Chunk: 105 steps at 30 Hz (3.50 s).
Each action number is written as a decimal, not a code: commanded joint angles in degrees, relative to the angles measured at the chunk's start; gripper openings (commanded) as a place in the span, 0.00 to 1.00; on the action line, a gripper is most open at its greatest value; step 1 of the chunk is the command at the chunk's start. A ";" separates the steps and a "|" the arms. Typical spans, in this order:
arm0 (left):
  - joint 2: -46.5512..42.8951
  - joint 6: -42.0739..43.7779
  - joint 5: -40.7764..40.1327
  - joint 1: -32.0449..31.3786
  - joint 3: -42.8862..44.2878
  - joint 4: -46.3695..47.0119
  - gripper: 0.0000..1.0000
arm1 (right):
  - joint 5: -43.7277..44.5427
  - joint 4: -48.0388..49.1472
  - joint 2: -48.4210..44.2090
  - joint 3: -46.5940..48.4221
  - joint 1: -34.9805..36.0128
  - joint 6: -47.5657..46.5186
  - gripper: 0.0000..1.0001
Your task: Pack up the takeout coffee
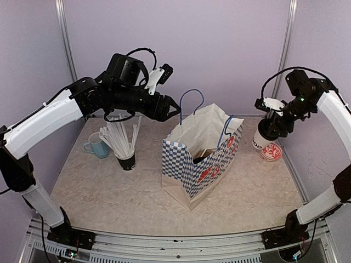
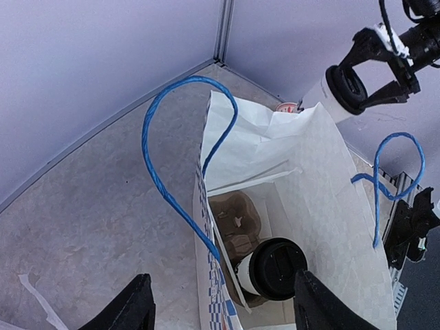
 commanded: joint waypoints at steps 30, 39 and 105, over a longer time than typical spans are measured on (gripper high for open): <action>21.28 3.53 3.99 -0.59 22.00 -12.66 0.00 | -4.28 -5.92 5.48 16.45 30.12 -4.05 0.43; 22.24 9.69 2.95 -0.73 25.04 -13.59 0.00 | 3.05 -5.86 1.79 9.49 41.00 -0.17 0.42; 29.15 12.55 15.11 7.41 13.70 14.39 0.68 | 19.88 10.99 -19.66 -23.59 43.96 -4.52 0.34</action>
